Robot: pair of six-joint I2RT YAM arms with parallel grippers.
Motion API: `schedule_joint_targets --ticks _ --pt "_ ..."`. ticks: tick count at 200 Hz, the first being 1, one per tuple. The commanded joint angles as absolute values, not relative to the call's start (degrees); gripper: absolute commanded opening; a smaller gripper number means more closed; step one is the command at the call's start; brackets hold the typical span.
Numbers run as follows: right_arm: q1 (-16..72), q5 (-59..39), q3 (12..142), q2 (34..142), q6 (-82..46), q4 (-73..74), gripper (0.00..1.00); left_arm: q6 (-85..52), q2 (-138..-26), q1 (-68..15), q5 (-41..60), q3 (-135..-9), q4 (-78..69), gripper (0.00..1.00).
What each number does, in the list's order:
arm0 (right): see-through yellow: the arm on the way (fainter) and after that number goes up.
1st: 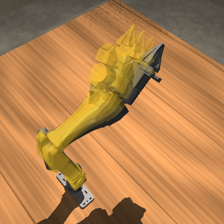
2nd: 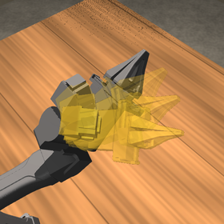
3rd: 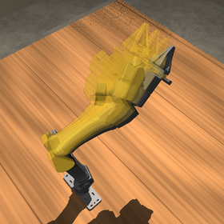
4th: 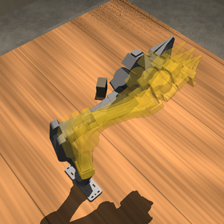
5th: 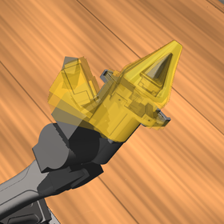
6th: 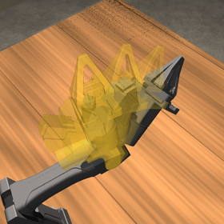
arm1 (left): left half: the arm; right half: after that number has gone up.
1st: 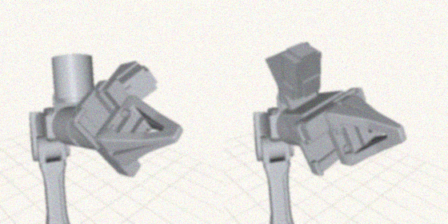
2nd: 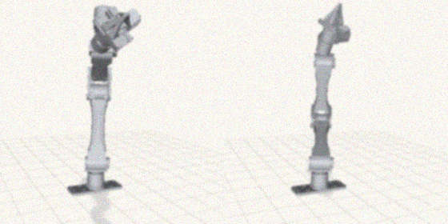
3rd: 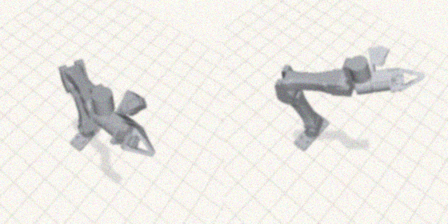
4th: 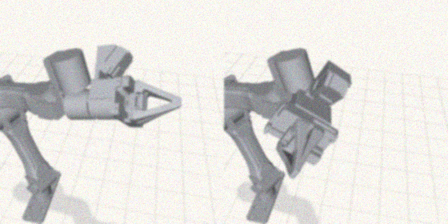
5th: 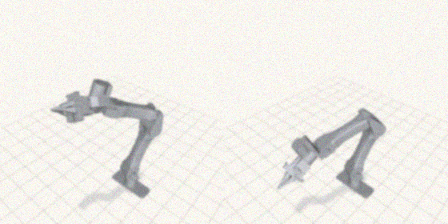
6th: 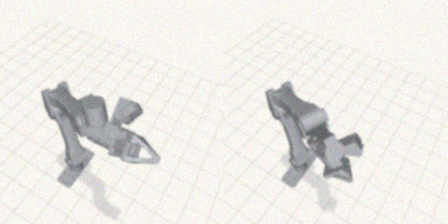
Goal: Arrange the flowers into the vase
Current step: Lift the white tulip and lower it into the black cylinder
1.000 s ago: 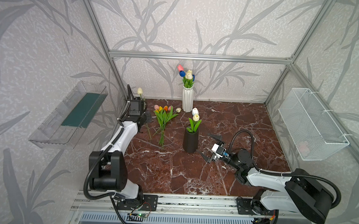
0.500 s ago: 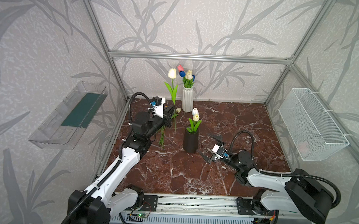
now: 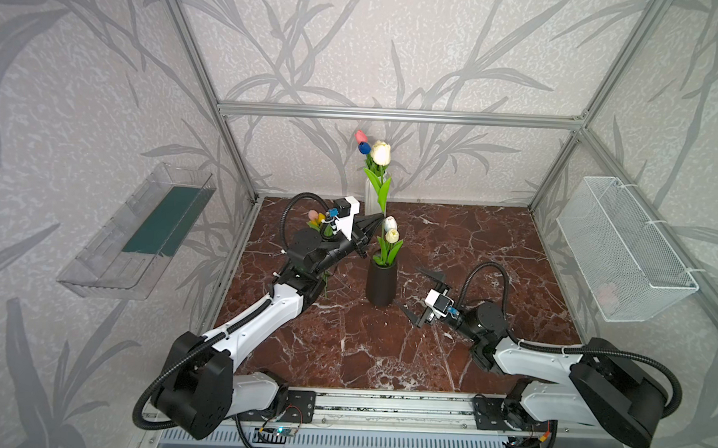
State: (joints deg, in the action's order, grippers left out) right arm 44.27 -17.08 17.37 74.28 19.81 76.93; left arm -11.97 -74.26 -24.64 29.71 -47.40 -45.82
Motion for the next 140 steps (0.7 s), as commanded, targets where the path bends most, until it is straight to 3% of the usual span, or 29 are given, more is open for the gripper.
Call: schedule_joint_targets --ticks 1,101,109,124,140 --pt "44.73 -16.42 16.62 73.61 20.48 79.84 0.96 -10.95 -75.53 -24.70 30.33 -46.32 -53.21 0.00" --pt "44.74 -16.35 16.79 74.81 20.75 80.00 0.96 -7.15 -73.99 -24.74 29.63 -38.99 -53.87 0.02" --pt "44.74 -16.41 16.85 74.99 20.74 80.26 0.96 -6.72 -73.37 -24.78 29.38 -38.63 -52.87 0.05" --pt "44.74 -16.39 16.90 75.56 20.74 80.59 0.96 -6.09 -72.59 -24.77 29.28 -38.56 -50.39 0.20" --pt "44.74 -16.47 16.88 75.67 20.68 80.62 0.96 -5.02 -71.49 -24.79 28.34 -38.58 -47.82 0.25"
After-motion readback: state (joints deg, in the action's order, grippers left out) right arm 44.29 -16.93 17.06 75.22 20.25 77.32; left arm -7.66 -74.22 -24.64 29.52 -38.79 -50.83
